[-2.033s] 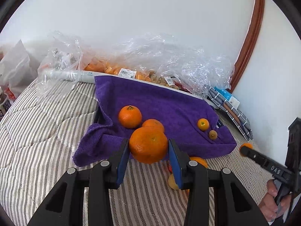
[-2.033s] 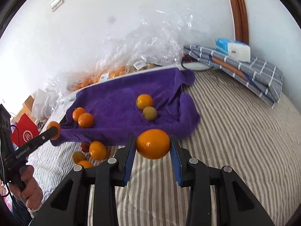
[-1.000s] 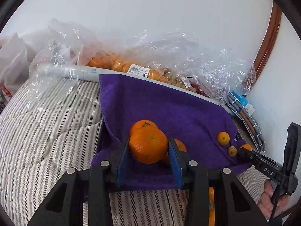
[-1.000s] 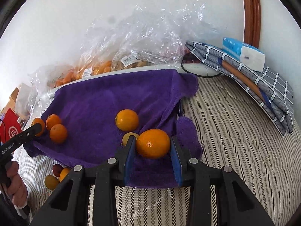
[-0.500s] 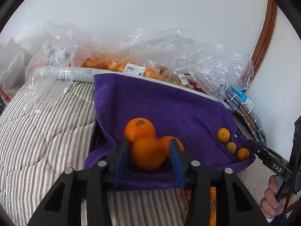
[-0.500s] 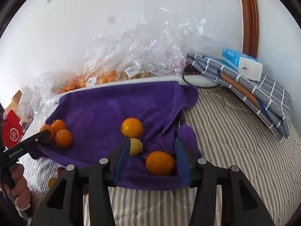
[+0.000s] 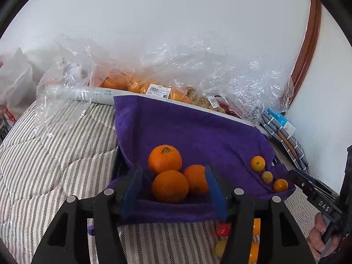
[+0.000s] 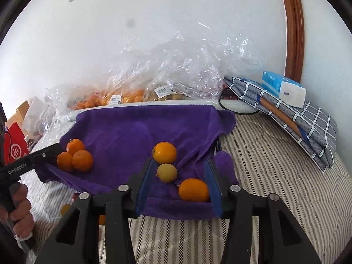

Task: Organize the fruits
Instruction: 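Open the right tool to set its orange on the towel, then withdraw both open tools from the towel toward the remaining fruit, then grasp an orange with the right tool while the left tool grasps the yellow-green fruit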

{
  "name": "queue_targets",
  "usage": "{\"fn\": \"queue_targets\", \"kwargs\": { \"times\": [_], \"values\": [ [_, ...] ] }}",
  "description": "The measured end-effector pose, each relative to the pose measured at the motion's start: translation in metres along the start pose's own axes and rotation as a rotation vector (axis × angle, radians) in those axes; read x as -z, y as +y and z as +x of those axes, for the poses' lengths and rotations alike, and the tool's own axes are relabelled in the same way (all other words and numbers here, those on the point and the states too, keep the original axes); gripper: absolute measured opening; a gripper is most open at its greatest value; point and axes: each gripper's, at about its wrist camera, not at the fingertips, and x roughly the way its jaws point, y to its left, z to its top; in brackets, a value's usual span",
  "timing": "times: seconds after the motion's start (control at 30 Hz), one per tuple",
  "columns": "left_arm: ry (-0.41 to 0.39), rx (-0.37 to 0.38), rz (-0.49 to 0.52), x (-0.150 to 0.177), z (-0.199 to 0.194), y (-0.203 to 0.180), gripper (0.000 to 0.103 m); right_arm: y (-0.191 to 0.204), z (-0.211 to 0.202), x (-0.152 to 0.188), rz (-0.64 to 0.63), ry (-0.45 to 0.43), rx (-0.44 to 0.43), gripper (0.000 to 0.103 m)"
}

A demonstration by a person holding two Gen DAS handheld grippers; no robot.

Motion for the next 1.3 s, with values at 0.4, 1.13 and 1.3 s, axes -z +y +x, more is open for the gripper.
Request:
{"fn": "queue_targets", "kwargs": {
  "times": [0.4, 1.13, 1.3],
  "values": [
    [-0.068, -0.030, 0.025, 0.014, -0.041, 0.005, 0.057, 0.071, -0.042, 0.042, -0.055, 0.125, -0.189, 0.033],
    [0.079, -0.020, -0.088, 0.044, -0.056, 0.044, 0.057, 0.107, -0.018, 0.069, -0.121, 0.210, -0.146, 0.032],
    [0.105, -0.028, -0.039, 0.046, -0.052, 0.034, 0.057, 0.089, -0.036, 0.070, -0.126, 0.150, -0.092, 0.032]
  ]
}}
